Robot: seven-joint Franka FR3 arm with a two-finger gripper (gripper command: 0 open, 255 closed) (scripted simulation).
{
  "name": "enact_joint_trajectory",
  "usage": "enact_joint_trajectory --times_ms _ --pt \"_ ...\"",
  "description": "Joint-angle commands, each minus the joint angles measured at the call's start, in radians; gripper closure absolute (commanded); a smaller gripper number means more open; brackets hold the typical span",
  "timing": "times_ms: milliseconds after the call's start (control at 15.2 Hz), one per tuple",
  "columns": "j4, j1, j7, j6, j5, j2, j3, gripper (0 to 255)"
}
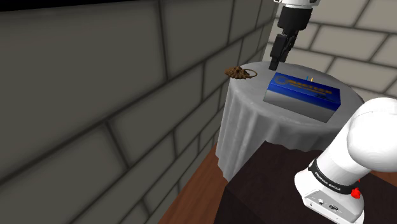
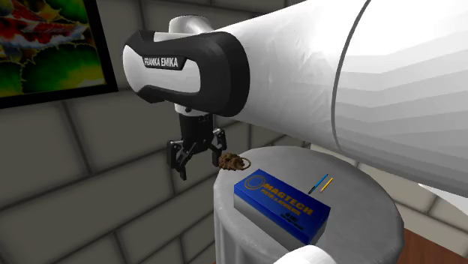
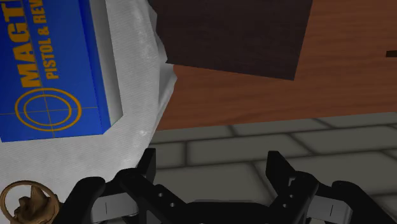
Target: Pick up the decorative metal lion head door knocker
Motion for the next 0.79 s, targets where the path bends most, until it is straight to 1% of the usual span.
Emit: enact_joint_trajectory --times_ms 0,396,726 --pt "0.0 0.0 0.0 0.0 0.0 0.0 0.0 0" --pt "0.032 -0.033 -0.12 0.118 -0.062 0.153 -0.106 0" --pt "0.094 -0.051 -0.219 0.208 -0.087 0.306 -0.19 0"
